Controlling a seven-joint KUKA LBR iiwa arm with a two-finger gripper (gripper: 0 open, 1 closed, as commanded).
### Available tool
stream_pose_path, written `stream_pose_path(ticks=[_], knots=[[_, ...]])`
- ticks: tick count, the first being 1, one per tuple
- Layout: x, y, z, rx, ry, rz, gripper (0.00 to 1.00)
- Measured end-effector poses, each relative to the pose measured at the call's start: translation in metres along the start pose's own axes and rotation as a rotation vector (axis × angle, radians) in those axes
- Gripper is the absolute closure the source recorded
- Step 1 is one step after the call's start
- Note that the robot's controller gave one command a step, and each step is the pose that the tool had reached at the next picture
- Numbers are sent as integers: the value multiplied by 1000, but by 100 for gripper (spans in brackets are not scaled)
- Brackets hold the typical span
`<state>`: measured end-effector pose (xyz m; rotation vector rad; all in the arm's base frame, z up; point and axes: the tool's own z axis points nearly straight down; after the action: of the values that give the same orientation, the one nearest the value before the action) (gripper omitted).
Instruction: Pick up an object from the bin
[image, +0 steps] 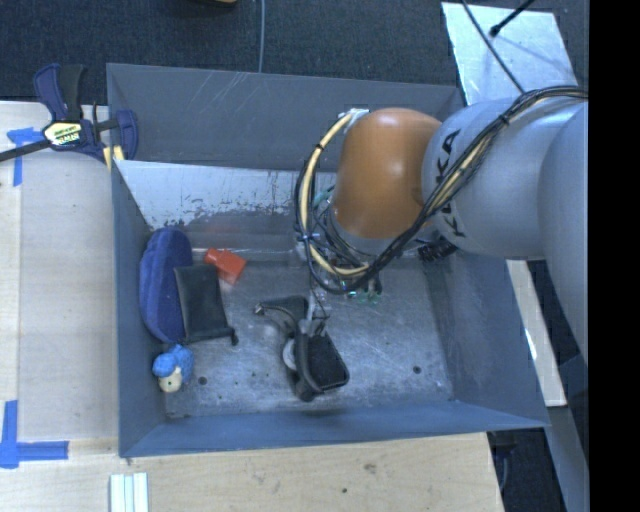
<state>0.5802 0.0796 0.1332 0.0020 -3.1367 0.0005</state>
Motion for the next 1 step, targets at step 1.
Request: stream_pose_path(ticks=[1], knots=[[-18,87,61,-2,-16,-277,0]])
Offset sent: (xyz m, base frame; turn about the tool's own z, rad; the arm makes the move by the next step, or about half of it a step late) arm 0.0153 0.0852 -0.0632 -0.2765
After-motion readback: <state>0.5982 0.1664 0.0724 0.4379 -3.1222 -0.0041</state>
